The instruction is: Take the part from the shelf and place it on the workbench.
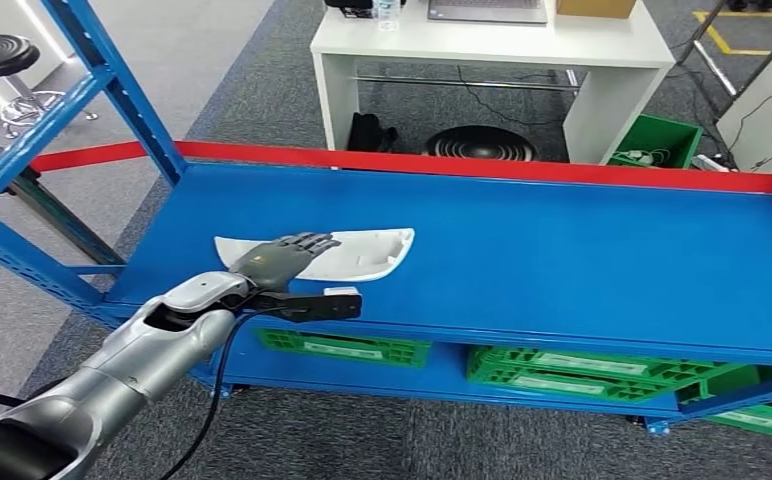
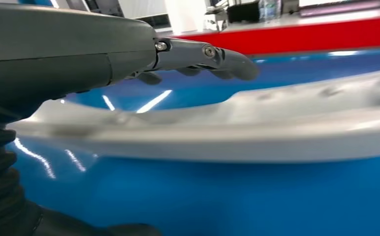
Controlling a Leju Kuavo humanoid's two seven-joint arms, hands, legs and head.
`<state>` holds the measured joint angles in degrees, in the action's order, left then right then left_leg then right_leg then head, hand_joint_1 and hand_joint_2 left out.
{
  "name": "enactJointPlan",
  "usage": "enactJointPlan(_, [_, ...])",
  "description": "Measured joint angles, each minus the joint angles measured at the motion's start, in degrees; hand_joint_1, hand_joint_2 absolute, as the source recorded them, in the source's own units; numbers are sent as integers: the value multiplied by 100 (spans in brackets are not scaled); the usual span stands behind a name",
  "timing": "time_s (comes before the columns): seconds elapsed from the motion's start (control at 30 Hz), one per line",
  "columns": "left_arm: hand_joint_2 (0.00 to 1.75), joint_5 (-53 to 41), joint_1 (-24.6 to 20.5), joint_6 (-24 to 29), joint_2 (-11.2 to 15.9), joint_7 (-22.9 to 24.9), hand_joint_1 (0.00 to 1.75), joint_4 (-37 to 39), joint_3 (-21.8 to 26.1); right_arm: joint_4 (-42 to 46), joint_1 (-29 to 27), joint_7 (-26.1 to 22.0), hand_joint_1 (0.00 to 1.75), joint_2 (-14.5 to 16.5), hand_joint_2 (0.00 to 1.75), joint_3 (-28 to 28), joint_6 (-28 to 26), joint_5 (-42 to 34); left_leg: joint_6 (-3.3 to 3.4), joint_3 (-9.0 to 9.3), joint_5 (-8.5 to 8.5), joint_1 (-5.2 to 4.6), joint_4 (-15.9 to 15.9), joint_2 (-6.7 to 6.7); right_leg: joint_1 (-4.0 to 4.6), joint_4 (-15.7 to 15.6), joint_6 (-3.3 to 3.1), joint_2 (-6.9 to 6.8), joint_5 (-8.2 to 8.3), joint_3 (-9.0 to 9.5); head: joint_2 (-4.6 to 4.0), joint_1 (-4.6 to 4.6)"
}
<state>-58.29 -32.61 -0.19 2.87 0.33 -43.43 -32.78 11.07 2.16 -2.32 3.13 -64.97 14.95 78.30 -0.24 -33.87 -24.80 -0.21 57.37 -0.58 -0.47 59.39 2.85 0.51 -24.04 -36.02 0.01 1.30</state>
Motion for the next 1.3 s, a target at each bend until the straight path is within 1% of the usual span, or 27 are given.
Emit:
enactJointPlan(0.03, [175, -4, -9, 3, -3, 0, 86, 34, 2, -1, 1, -1, 0, 0, 0, 0, 2, 1, 31, 7, 9, 10, -8, 0, -4, 153, 29, -2, -97, -69, -1, -15])
enactJointPlan(0.1, [175, -20, -29, 23, -10, 0, 171, 108, 4, -1, 1, -9, 0, 0, 0, 0, -1, 2, 70, 15, 10, 18, -13, 1, -5, 804, 70, -6, -429, -365, -1, -44])
enactJointPlan(0.13, [175, -34, -35, 36, -13, 0, 175, 152, 4, -1, 0, -14, 0, -1, 0, -1, -5, 2, 80, 16, 8, 17, -13, 2, -5, 1201, 83, -6, -592, -555, -1, -53])
enactJointPlan(0.17, [175, -48, -36, 46, -15, 0, 175, 194, 4, -1, -2, -20, 0, -1, 0, -1, -7, 3, 84, 17, 6, 17, -12, 2, -6, 1484, 89, -6, -675, -695, -1, -56])
enactJointPlan(0.2, [175, -59, -36, 56, -16, -1, 175, 228, 4, -1, -4, -24, 0, -1, 0, -1, -7, 5, 85, 21, 3, 17, -12, 1, -7, 1574, 91, -6, -656, -746, -1, -61])
enactJointPlan(0.23, [175, -69, -36, 68, -17, -4, 175, 256, 5, -1, -4, -27, 0, -1, 0, -1, -7, 7, 82, 30, -1, 17, -12, 0, -10, 1431, 88, -6, -534, -681, -1, -62])
enactJointPlan(0.3, [175, -79, -43, 102, -21, -15, 175, 292, 11, 1, 5, -33, 0, -1, 0, -1, -9, 10, 52, 56, -22, 16, -9, -5, -22, 686, 83, -7, -170, -313, 0, -64])
enactJointPlan(0.37, [175, -87, -61, 135, -24, -29, 175, 317, 27, 0, 24, -42, 0, 3, 0, -1, -13, 11, 0, 60, -41, -8, 6, -13, -25, 102, 48, 7, 10, -14, 1, -64])
enactJointPlan(0.4, [175, -92, -70, 146, -26, -38, 175, 328, 34, -1, 31, -47, 0, 4, 0, -1, -13, 12, -25, 54, -39, -18, 5, -15, -19, 2, 19, 15, 13, 34, 1, -60])
enactJointPlan(0.5, [175, -114, -102, 178, -29, -67, 175, 344, 45, -1, 30, -58, 0, 7, 0, -1, -13, 13, -102, 35, -69, -11, 17, -13, -11, -16, -93, 22, 21, 31, 0, -45])
enactJointPlan(0.57, [175, -121, -142, 198, -29, -90, 175, 345, 50, -1, 34, -66, 0, 6, 0, -1, -13, 14, -152, -125, -308, -4, 369, -6, -24, -30, -156, 12, 26, 36, -1, -24])
enactJointPlan(0.63, [175, -127, -160, 207, -31, -107, 175, 347, 51, -1, 39, -75, 0, 6, 0, -2, -14, 16, -179, -486, -670, -1, 1131, -3, -22, -30, -189, 0, 19, 36, -1, -4])
enactJointPlan(0.67, [175, -130, -159, 213, -33, -113, 175, 349, 51, -1, 40, -79, 0, 6, 0, -2, -15, 17, -185, -652, -778, 0, 1462, -3, -20, -30, -195, -4, 17, 37, -1, -2])
enactJointPlan(0.7, [175, -133, -158, 222, -34, -121, 175, 350, 51, -1, 40, -85, 0, 6, 0, -3, -15, 20, -187, -745, -785, 1, 1633, -3, -20, -29, -197, -5, 15, 39, -1, -1])
enactJointPlan(0.73, [175, -143, -159, 241, -35, -131, 175, 351, 51, -1, 40, -92, 0, 6, 0, -3, -15, 24, -182, -728, -676, 1, 1577, -3, -20, -29, -198, -5, 15, 45, -1, 3])
enactJointPlan(0.77, [175, -159, -163, 272, -34, -139, 175, 352, 51, -1, 40, -100, 0, 6, 0, -3, -15, 28, -172, -608, -489, 1, 1322, -2, -22, -29, -196, -4, 15, 54, -1, 5])
enactJointPlan(0.83, [175, -208, -174, 362, -35, -152, 175, 352, 53, -1, 40, -120, 0, 6, 0, -2, -15, 34, -141, -223, -121, 0, 554, 9, -13, -17, -168, 1, 10, 64, -1, 18])
enactJointPlan(0.87, [175, -233, -174, 414, -38, -154, 175, 351, 54, -1, 43, -130, 0, 6, 0, -2, -15, 35, -123, -82, -38, -1, 267, 13, -3, -11, -142, 6, 10, 58, -1, 18])
enactJointPlan(0.93, [175, -282, -158, 526, -42, -155, 175, 350, 54, -1, 47, -146, 0, 6, 0, -1, -17, 39, -79, 13, -25, -12, 33, 14, 10, -16, -76, 12, 24, 40, -1, 14])
enactJointPlan(1.0, [175, -309, -140, 627, -38, -170, 175, 350, 62, -1, 46, -161, 0, 6, 0, -1, -21, 46, -15, 10, -4, -4, 7, 10, -1, -23, -13, 11, 25, 31, -1, 8])
enactJointPlan(1.03, [175, -309, -135, 667, -37, -189, 175, 348, 72, -1, 44, -167, 0, 6, 0, -1, -22, 50, 19, 17, 9, 6, -6, 10, -5, 55, 16, 7, -33, -4, -1, -8])
enactJointPlan(1.1, [175, -281, -107, 760, -36, -272, 175, 344, 103, -1, 44, -183, 0, 4, 0, -1, -29, 55, 64, 28, 24, 22, -22, 9, -9, 559, 64, -1, -316, -237, 0, -52])
enactJointPlan(1.17, [175, -121, -16, 874, -38, -485, 175, 319, 152, -1, 46, -202, 0, 2, 0, -1, -43, 63, 79, 27, 22, 19, -22, 10, -12, 1310, 94, -3, -632, -592, -1, -81])
enactJointPlan(1.2, [175, 77, 60, 920, -43, -702, 175, 265, 205, -1, 43, -214, 0, 2, 0, -1, -47, 73, 79, 29, 20, 19, -21, 10, -12, 1527, 101, -4, -679, -700, -1, -84])
enactJointPlan(1.23, [175, 362, 152, 935, -53, -986, 175, 176, 274, -1, 39, -228, 0, 1, 0, -1, -49, 86, 78, 32, 18, 19, -20, 10, -15, 1528, 104, -4, -621, -705, -1, -88])
enactJointPlan(1.27, [175, 772, 265, 892, -71, -1359, 175, 32, 365, -1, 37, -247, 0, -2, 0, -1, -50, 105, 71, 38, 11, 20, -18, 10, -20, 1296, 105, -5, -466, -594, -1, -90])
enactJointPlan(1.3, [175, 1265, 399, 784, -100, -1762, 175, -177, 476, -1, 40, -263, 0, -7, 0, 2, -52, 125, 57, 50, 0, 22, -15, 8, -29, 906, 109, -6, -266, -397, -1, -92])
